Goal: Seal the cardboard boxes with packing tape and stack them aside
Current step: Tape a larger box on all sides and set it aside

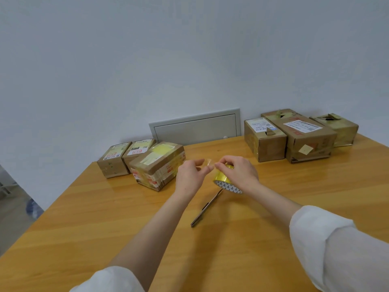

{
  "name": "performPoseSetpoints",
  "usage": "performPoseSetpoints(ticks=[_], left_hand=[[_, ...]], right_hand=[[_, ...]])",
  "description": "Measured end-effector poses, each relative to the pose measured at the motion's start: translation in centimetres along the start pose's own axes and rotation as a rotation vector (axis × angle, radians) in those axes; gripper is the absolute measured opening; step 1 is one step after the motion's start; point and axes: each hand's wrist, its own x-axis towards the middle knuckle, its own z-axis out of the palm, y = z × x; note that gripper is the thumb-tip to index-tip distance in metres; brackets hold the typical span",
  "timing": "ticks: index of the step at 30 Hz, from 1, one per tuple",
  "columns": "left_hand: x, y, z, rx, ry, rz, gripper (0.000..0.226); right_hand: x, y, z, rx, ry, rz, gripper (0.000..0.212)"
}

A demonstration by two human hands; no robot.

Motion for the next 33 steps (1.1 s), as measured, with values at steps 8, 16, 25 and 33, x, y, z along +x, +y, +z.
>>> performPoseSetpoints(ticks=[8,16,25,33], left_hand=[[-0.2,0.1,0.3,-0.258,-0.069,-0.101,0.025],[0.6,1.2,1.1,-0.244,0.115,-0.067,0.015],[0.5,2.2,2.6,-0.346,0.033,-0.033,0.014],[-1.0,-0.5,2.5,0.487,-0.318,-0.056,0.052]], right_hand=[[-0.3,0.0,-0.1,0.003,-0.011,-0.014,0.020],[0.2,-0.3,0.3,0.072,-0.148,0.131,0.058],[0.2,1.2,-2.7,-0.032,-0.119,0.050,0.044],[-1.6,4.4,-4.0,-0.553,-0.109,0.017,0.035]])
